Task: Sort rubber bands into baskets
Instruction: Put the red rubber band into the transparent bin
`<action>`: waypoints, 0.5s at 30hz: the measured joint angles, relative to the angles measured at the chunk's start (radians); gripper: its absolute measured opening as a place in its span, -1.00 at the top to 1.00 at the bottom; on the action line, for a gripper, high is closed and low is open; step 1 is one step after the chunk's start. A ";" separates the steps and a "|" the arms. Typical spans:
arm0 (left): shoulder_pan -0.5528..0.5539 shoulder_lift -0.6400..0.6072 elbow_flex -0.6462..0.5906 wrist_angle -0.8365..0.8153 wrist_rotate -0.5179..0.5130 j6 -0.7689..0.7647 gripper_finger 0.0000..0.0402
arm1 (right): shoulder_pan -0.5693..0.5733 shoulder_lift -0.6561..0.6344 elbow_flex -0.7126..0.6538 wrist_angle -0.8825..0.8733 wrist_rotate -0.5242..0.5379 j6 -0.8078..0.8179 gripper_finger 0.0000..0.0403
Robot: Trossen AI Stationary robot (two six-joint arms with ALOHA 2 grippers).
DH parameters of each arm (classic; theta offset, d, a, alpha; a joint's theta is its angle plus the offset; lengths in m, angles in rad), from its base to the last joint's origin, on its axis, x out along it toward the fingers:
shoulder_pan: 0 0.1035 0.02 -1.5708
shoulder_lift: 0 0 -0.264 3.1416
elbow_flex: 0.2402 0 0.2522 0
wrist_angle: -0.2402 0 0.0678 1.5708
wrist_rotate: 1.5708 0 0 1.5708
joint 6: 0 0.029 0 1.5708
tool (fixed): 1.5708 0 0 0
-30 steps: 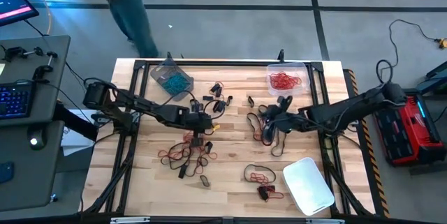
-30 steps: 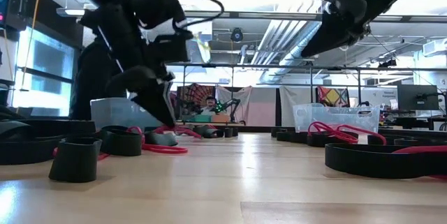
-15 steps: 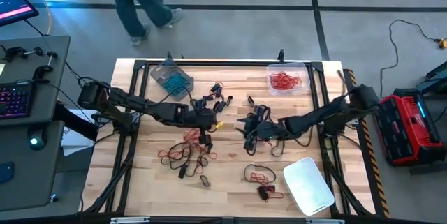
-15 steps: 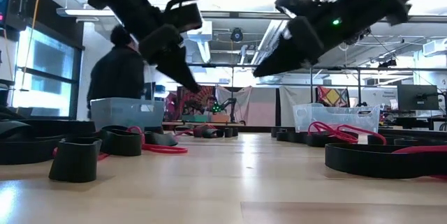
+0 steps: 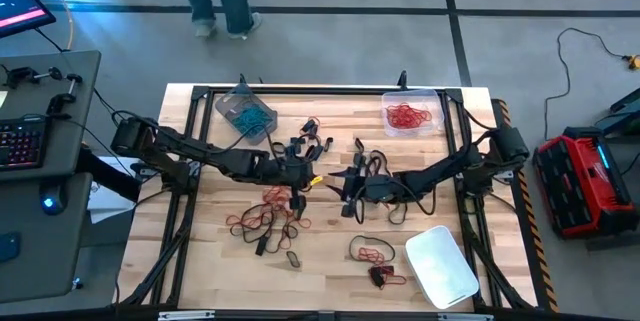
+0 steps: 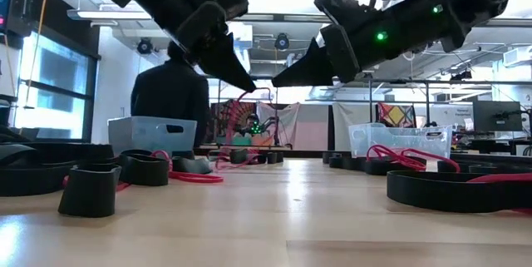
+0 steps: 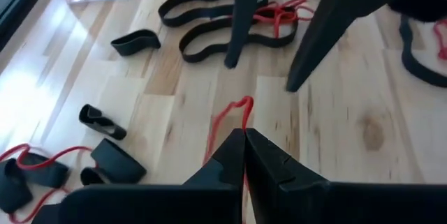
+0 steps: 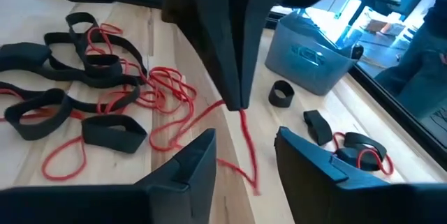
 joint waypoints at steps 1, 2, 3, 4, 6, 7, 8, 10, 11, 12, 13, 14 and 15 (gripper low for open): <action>0.000 0.000 0.000 0.010 0.002 0.000 1.00 | -0.002 0.000 0.000 0.000 0.000 0.001 0.35; 0.000 0.000 0.000 0.021 0.003 0.000 1.00 | -0.005 0.000 0.000 -0.002 -0.002 0.001 0.37; 0.000 0.000 0.000 0.031 0.008 0.001 1.00 | -0.007 0.000 0.000 -0.005 -0.009 0.001 0.38; 0.000 0.000 0.000 0.045 0.020 0.001 1.00 | -0.010 0.000 0.000 -0.007 -0.016 0.001 0.40; 0.000 0.000 0.000 0.066 0.043 0.002 1.00 | -0.015 0.000 0.000 -0.006 -0.037 0.001 0.41; 0.000 0.000 0.000 0.073 0.048 0.002 1.00 | -0.019 0.000 0.000 -0.006 -0.046 0.002 0.42; -0.002 0.000 0.000 0.077 0.053 0.002 1.00 | -0.019 0.000 0.000 -0.007 -0.048 0.003 0.42; -0.004 0.000 0.000 0.084 0.055 0.004 1.00 | -0.019 0.000 0.000 -0.006 -0.048 0.013 0.44; -0.006 0.000 0.000 0.089 0.058 0.009 1.00 | -0.019 0.000 0.000 -0.006 -0.048 0.013 0.46; -0.008 0.000 0.000 0.093 0.065 0.012 1.00 | -0.019 0.000 0.000 -0.007 -0.048 0.013 0.51; -0.010 0.000 0.000 0.097 0.066 0.015 1.00 | -0.019 0.000 0.000 -0.007 -0.048 0.014 0.57; -0.011 0.000 0.000 0.100 0.066 0.017 1.00 | -0.019 0.000 0.000 -0.007 -0.048 0.020 0.65; -0.013 0.000 0.000 0.104 0.065 0.018 1.00 | -0.019 0.000 0.000 -0.008 -0.048 0.020 0.75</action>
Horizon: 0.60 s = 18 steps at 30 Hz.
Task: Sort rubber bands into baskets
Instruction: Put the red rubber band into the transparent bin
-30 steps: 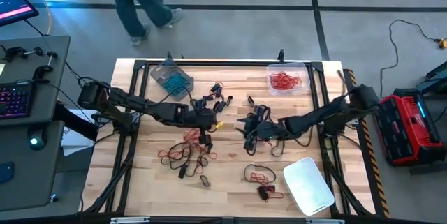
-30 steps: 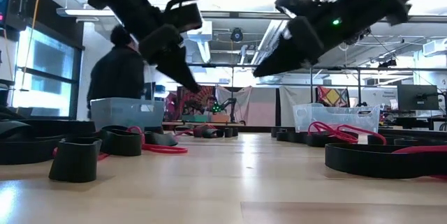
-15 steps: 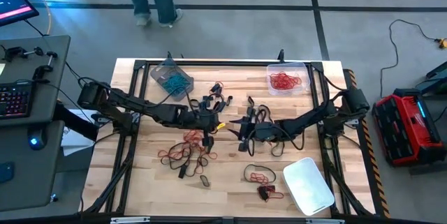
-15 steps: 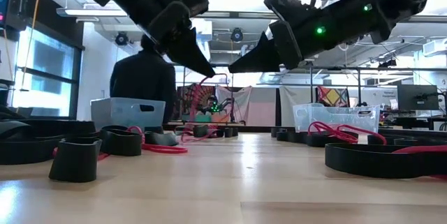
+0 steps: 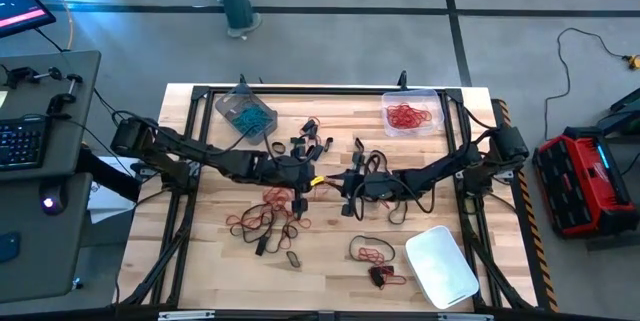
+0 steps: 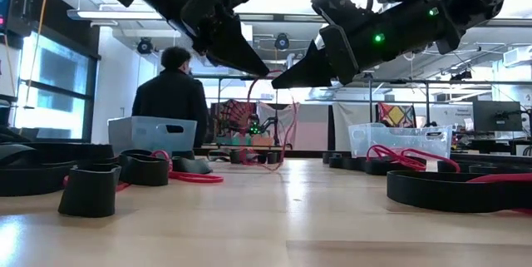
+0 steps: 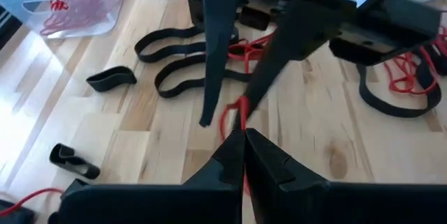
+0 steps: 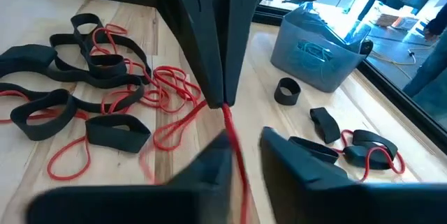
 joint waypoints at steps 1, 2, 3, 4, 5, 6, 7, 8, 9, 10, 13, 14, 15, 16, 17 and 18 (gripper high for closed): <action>-0.001 0.000 0.000 0.004 -0.002 0.000 1.00 | 0.000 0.000 0.000 -0.001 0.000 0.000 0.86; -0.003 0.000 0.000 0.008 -0.004 0.001 0.99 | 0.000 -0.001 0.000 -0.005 0.000 0.000 0.93; -0.004 0.000 0.000 0.008 -0.005 0.003 0.98 | 0.000 -0.002 0.000 -0.008 0.000 0.002 0.95; -0.004 0.000 0.000 0.007 -0.007 0.009 0.97 | 0.000 -0.002 0.000 -0.008 0.001 0.013 0.95; -0.004 0.000 0.000 0.007 -0.009 0.010 0.95 | 0.000 -0.007 0.000 -0.013 0.005 0.025 0.94; -0.004 0.000 0.000 0.006 -0.011 0.010 0.93 | 0.000 -0.014 0.000 -0.023 0.010 0.033 0.94; -0.004 0.000 0.000 0.006 -0.019 0.010 0.90 | 0.000 -0.024 0.000 -0.033 0.015 0.039 0.96; -0.007 0.000 0.000 0.007 -0.036 0.010 0.87 | 0.000 -0.035 0.001 -0.052 0.027 0.044 0.98; -0.010 0.000 0.000 0.006 -0.062 0.011 0.84 | 0.002 -0.048 0.001 -0.077 0.041 0.044 0.99; -0.014 0.000 0.000 0.005 -0.090 0.012 0.81 | 0.005 -0.063 0.001 -0.100 0.059 0.046 0.98; -0.030 0.000 0.000 0.009 -0.133 0.027 0.68 | 0.008 -0.129 0.001 -0.192 0.092 0.069 0.99; -0.034 0.000 -0.001 0.018 -0.133 0.030 0.64 | 0.008 -0.153 0.001 -0.225 0.108 0.080 0.99; -0.040 0.000 -0.006 0.042 -0.133 0.030 0.59 | 0.009 -0.178 0.001 -0.260 0.124 0.088 0.99; -0.044 0.000 -0.019 0.084 -0.132 0.036 0.55 | 0.009 -0.203 0.001 -0.299 0.140 0.097 0.99; -0.048 0.000 -0.036 0.130 -0.130 0.045 0.51 | 0.008 -0.227 0.001 -0.333 0.156 0.110 0.99; -0.051 0.000 -0.055 0.171 -0.125 0.053 0.47 | 0.008 -0.254 0.001 -0.365 0.171 0.114 0.99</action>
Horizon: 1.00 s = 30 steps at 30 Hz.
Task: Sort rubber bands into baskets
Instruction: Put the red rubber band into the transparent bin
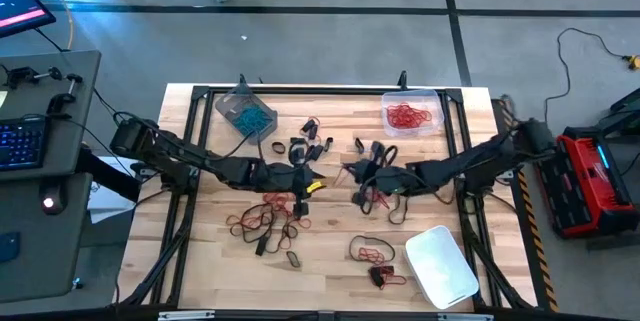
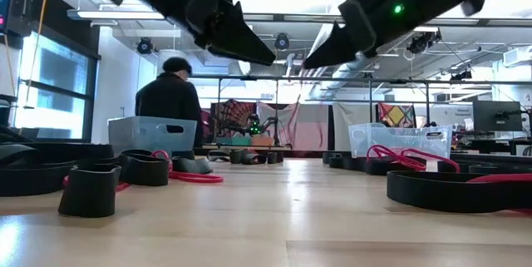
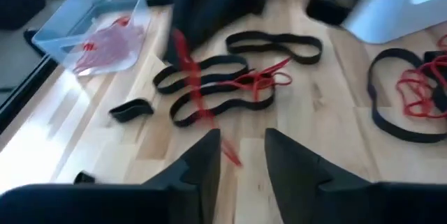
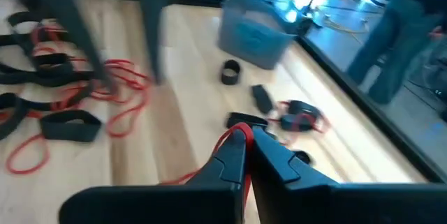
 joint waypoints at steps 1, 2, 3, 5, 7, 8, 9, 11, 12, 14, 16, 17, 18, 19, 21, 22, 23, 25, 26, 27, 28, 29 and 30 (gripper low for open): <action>-0.001 0.001 -0.018 0.032 0.009 0.003 0.43 | -0.001 -0.025 0.000 -0.033 0.022 0.003 0.99; -0.001 0.001 -0.034 0.064 0.026 0.003 0.40 | -0.002 -0.049 0.000 -0.059 0.045 0.008 0.99; 0.000 0.001 -0.049 0.096 0.047 0.003 0.37 | -0.005 -0.075 0.000 -0.092 0.067 0.016 0.99; 0.002 0.001 -0.074 0.141 0.064 0.000 0.32 | -0.015 -0.127 0.000 -0.159 0.103 0.027 1.00; 0.002 0.001 -0.084 0.138 0.068 -0.003 0.29 | -0.029 -0.182 0.000 -0.218 0.154 0.044 1.00; 0.002 0.001 -0.087 0.138 0.069 -0.006 0.28 | -0.038 -0.210 0.000 -0.253 0.183 0.049 1.00; 0.002 0.001 -0.089 0.140 0.069 -0.008 0.27 | -0.049 -0.237 0.000 -0.287 0.211 0.056 1.00; 0.002 0.001 -0.090 0.131 0.070 -0.002 0.27 | -0.075 -0.290 0.000 -0.365 0.267 0.072 1.00; 0.002 0.001 -0.090 0.128 0.073 0.003 0.27 | -0.091 -0.316 0.000 -0.402 0.287 0.076 1.00; 0.001 0.001 -0.090 0.134 0.095 0.023 0.26 | -0.129 -0.359 0.000 -0.484 0.319 0.078 1.00; -0.003 0.001 -0.090 0.147 0.122 0.042 0.26 | -0.176 -0.392 0.000 -0.562 0.335 0.082 1.00; -0.005 0.001 -0.090 0.152 0.131 0.049 0.26 | -0.201 -0.404 0.000 -0.594 0.341 0.088 1.00; -0.006 0.001 -0.090 0.157 0.133 0.056 0.26 | -0.228 -0.414 0.000 -0.620 0.346 0.092 1.00; -0.006 0.001 -0.090 0.161 0.135 0.061 0.26 | -0.255 -0.420 0.000 -0.640 0.351 0.096 1.00; -0.001 0.001 -0.090 0.165 0.137 0.063 0.26 | -0.313 -0.424 0.000 -0.666 0.352 0.096 1.00; 0.003 0.001 -0.090 0.165 0.136 0.063 0.26 | -0.343 -0.424 -0.001 -0.674 0.352 0.089 1.00; 0.006 0.001 -0.090 0.165 0.136 0.063 0.26 | -0.373 -0.421 -0.001 -0.681 0.352 0.085 1.00; 0.014 0.001 -0.090 0.165 0.141 0.063 0.26 | -0.433 -0.415 -0.001 -0.686 0.352 0.077 1.00; 0.018 0.001 -0.090 0.165 0.154 0.063 0.26 | -0.463 -0.413 -0.001 -0.687 0.352 0.070 1.00; 0.022 0.001 -0.090 0.165 0.165 0.062 0.26 | -0.493 -0.410 -0.001 -0.689 0.351 0.065 1.00; 0.024 0.001 -0.090 0.165 0.177 0.062 0.26 | -0.521 -0.405 -0.001 -0.689 0.352 0.062 1.00; 0.028 0.001 -0.090 0.165 0.182 0.062 0.26 | -0.549 -0.399 -0.001 -0.691 0.351 0.061 1.00; 0.030 0.001 -0.090 0.165 0.184 0.063 0.26 | -0.576 -0.390 -0.001 -0.697 0.348 0.061 1.00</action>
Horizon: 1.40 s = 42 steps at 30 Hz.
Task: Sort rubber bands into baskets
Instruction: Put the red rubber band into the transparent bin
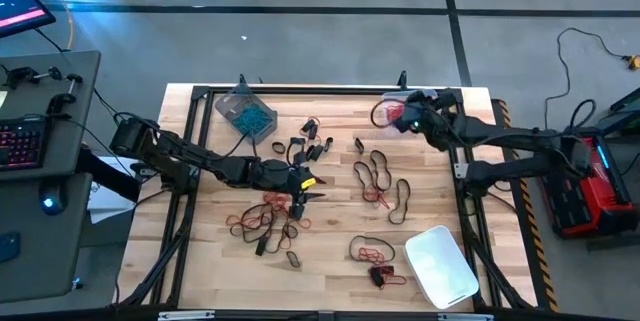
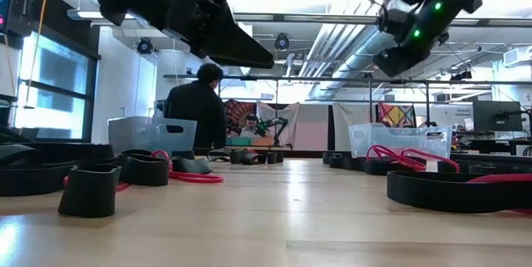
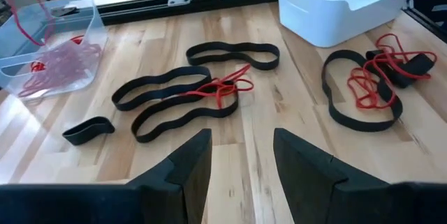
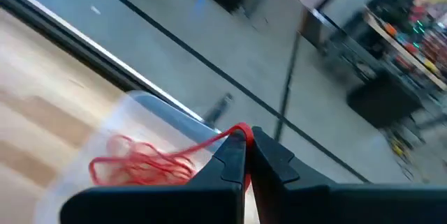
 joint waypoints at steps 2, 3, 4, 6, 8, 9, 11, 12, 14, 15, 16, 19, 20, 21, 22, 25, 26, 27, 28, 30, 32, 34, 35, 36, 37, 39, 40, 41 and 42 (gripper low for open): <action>0.006 0.000 0.000 0.000 0.004 0.000 0.26 | -0.051 0.023 0.000 -0.006 -0.026 -0.001 1.00; 0.006 0.000 0.000 0.000 0.004 0.000 0.26 | -0.073 0.039 0.000 -0.008 -0.047 0.000 1.00; 0.006 0.000 0.000 0.000 0.003 0.002 0.26 | -0.095 0.057 0.000 -0.008 -0.066 0.000 1.00; 0.006 0.000 0.000 0.000 0.003 0.014 0.26 | -0.130 0.102 0.000 -0.001 -0.090 0.000 1.00; 0.006 0.000 0.000 0.005 0.004 0.017 0.26 | -0.160 0.153 0.000 0.009 -0.098 -0.003 1.00; 0.006 0.000 0.000 0.006 0.003 0.018 0.26 | -0.173 0.178 0.000 0.018 -0.105 -0.012 1.00; 0.011 0.000 0.000 0.006 0.005 0.019 0.26 | -0.201 0.226 0.000 0.033 -0.137 -0.029 1.00; 0.012 0.000 0.000 0.006 0.008 0.016 0.26 | -0.213 0.247 0.000 0.038 -0.158 -0.033 1.00; 0.018 0.000 0.000 0.006 0.019 0.009 0.26 | -0.236 0.283 0.000 0.045 -0.210 -0.020 1.00; 0.019 0.000 0.000 0.006 0.024 0.008 0.26 | -0.247 0.296 0.000 0.048 -0.235 -0.012 1.00; 0.021 0.000 0.000 0.006 0.025 0.008 0.26 | -0.256 0.306 0.000 0.051 -0.256 0.001 1.00; 0.032 0.000 0.000 0.004 0.036 0.008 0.26 | -0.281 0.325 0.000 0.047 -0.309 0.013 0.97; 0.037 0.000 0.000 0.001 0.044 0.008 0.26 | -0.288 0.325 0.000 0.045 -0.327 0.013 0.93; 0.042 0.000 0.000 -0.004 0.052 0.008 0.27 | -0.292 0.324 0.000 0.045 -0.340 0.013 0.88; 0.046 0.000 0.000 -0.010 0.053 0.008 0.27 | -0.296 0.323 0.000 0.045 -0.354 0.015 0.82; 0.057 0.000 0.000 -0.043 0.053 0.009 0.27 | -0.302 0.318 0.009 0.027 -0.372 0.017 0.60; 0.060 -0.004 0.000 -0.064 0.053 0.009 0.27 | -0.302 0.316 0.023 0.012 -0.373 0.017 0.53; 0.061 -0.010 0.000 -0.089 0.053 0.008 0.27 | -0.301 0.314 0.041 -0.011 -0.373 0.017 0.47; 0.064 -0.020 0.000 -0.114 0.054 0.008 0.27 | -0.300 0.311 0.061 -0.034 -0.372 0.020 0.42; 0.065 -0.044 0.001 -0.177 0.054 0.002 0.27 | -0.300 0.307 0.103 -0.082 -0.372 0.020 0.34; 0.064 -0.075 0.001 -0.251 0.054 -0.004 0.27 | -0.300 0.307 0.148 -0.123 -0.371 0.019 0.30; 0.062 -0.116 0.001 -0.331 0.054 -0.013 0.27 | -0.294 0.306 0.191 -0.158 -0.371 0.016 0.32; 0.060 -0.136 0.001 -0.369 0.054 -0.021 0.27 | -0.285 0.306 0.206 -0.169 -0.368 0.003 0.36; 0.060 -0.154 0.001 -0.405 0.054 -0.027 0.27 | -0.273 0.306 0.216 -0.174 -0.367 -0.013 0.42; 0.060 -0.172 0.001 -0.447 0.054 -0.032 0.27 | -0.258 0.304 0.225 -0.173 -0.368 -0.024 0.51; 0.060 -0.197 0.001 -0.525 0.054 -0.050 0.27 | -0.227 0.300 0.233 -0.149 -0.372 -0.049 0.74; 0.063 -0.203 0.002 -0.553 0.054 -0.054 0.27 | -0.214 0.297 0.234 -0.137 -0.376 -0.064 0.86; 0.066 -0.205 0.002 -0.585 0.054 -0.055 0.27 | -0.204 0.295 0.234 -0.128 -0.387 -0.071 0.93; 0.071 -0.205 0.002 -0.615 0.055 -0.054 0.27 | -0.193 0.295 0.234 -0.119 -0.399 -0.074 0.94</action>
